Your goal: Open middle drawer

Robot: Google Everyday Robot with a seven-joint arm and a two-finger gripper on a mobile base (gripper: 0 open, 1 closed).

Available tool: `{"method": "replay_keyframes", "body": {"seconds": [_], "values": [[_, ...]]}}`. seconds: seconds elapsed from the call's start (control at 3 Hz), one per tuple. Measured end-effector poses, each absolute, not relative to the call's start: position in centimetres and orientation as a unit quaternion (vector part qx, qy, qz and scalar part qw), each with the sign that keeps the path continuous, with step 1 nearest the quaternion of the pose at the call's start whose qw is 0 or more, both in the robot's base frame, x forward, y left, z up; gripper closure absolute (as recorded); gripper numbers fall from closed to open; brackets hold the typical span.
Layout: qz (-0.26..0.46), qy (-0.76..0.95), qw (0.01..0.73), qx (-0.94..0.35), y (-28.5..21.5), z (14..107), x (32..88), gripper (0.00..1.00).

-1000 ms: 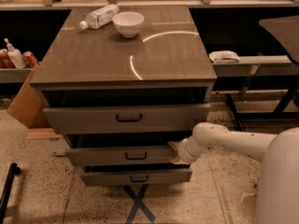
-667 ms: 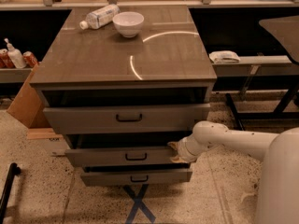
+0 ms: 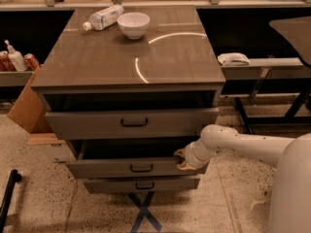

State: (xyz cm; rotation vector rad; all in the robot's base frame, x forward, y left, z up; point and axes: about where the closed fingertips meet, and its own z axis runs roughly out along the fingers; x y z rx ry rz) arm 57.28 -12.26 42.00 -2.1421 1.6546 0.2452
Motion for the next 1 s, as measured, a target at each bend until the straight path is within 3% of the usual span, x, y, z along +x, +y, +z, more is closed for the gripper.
{"method": "replay_keyframes", "body": {"seconds": [0.67,1.0], "values": [[0.089,0.595,0.21,-0.771,-12.23,42.18,57.25,0.06],[0.09,0.595,0.21,-0.771,-12.16,42.1,57.19,0.0]]}}
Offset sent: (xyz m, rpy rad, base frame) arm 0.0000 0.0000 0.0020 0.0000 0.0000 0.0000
